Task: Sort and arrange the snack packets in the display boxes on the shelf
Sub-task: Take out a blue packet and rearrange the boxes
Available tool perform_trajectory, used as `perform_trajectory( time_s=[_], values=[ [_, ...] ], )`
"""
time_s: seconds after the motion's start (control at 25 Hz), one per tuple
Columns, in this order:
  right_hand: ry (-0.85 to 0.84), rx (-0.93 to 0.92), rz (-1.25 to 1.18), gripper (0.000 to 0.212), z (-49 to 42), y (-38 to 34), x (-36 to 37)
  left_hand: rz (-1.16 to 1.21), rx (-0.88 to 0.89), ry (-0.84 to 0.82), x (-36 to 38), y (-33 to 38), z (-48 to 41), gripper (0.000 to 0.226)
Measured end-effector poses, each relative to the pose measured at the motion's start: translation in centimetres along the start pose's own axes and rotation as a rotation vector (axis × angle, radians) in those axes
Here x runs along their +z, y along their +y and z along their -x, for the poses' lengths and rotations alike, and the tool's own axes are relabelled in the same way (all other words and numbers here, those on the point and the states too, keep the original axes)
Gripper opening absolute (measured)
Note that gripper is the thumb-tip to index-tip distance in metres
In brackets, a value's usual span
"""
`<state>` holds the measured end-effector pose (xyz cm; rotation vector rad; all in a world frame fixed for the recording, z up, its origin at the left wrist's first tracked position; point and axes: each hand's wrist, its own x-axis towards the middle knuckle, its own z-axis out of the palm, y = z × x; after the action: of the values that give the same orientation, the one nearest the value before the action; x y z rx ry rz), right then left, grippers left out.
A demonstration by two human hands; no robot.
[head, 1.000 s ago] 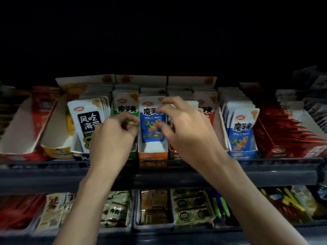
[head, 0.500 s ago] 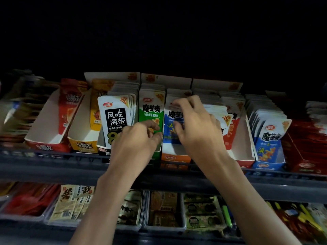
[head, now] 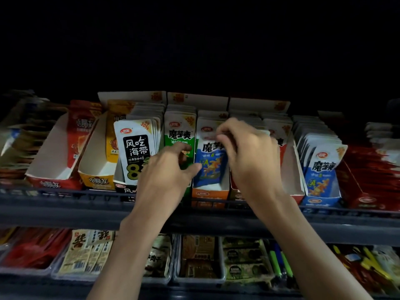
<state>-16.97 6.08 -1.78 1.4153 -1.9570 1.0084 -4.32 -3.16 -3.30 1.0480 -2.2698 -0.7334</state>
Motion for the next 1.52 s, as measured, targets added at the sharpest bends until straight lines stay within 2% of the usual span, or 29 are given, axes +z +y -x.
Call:
perform_trajectory(
  time_s=[0.12,0.2,0.28,0.36,0.48,0.56,0.64,0.92,1.12,1.24,1.36,1.52],
  values=[
    [0.166,-0.019,-0.165,0.008,-0.5,-0.3,-1.6,0.169,0.096,0.070,0.1,0.0,0.0,0.041],
    [0.212,-0.029,-0.250,0.010,-0.9,-0.4,-2.7,0.307,0.203,0.096,-0.1,0.6,0.3,0.026],
    [0.232,0.014,-0.357,0.010,-1.1,-0.4,-3.6,0.524,0.230,0.043,-0.5,1.5,1.0,0.015],
    [0.222,0.168,-0.518,0.008,-1.2,-0.3,-4.5,0.735,0.210,-0.053,-0.8,2.4,1.5,0.018],
    [0.083,0.526,-0.846,0.012,-1.1,0.1,-5.4,0.831,0.223,-0.123,-0.5,2.8,1.3,0.029],
    [-0.063,0.689,-0.955,0.018,-0.8,0.6,-5.7,0.842,0.232,-0.175,-0.1,2.7,1.1,0.034],
    [-0.137,0.751,-0.978,0.025,-0.5,1.1,-6.2,0.823,0.238,-0.225,0.3,2.8,1.2,0.039],
    [-0.119,0.783,-0.952,0.030,0.1,2.6,-7.8,0.624,0.351,-0.131,1.8,4.4,2.1,0.044],
    [-0.211,0.822,-0.914,0.030,0.4,4.1,-8.6,0.606,0.366,-0.125,2.8,5.1,2.2,0.043],
    [-0.262,0.861,-0.856,0.037,0.8,5.1,-9.1,0.572,0.377,-0.129,3.7,5.8,2.3,0.042],
    [-0.205,0.863,-0.837,0.032,1.3,6.4,-10.0,0.491,0.435,-0.116,5.1,6.9,2.5,0.038],
    [0.099,0.738,-0.820,0.009,1.5,8.6,-11.8,0.405,0.496,-0.162,7.0,8.5,2.6,0.017]
  ],
)
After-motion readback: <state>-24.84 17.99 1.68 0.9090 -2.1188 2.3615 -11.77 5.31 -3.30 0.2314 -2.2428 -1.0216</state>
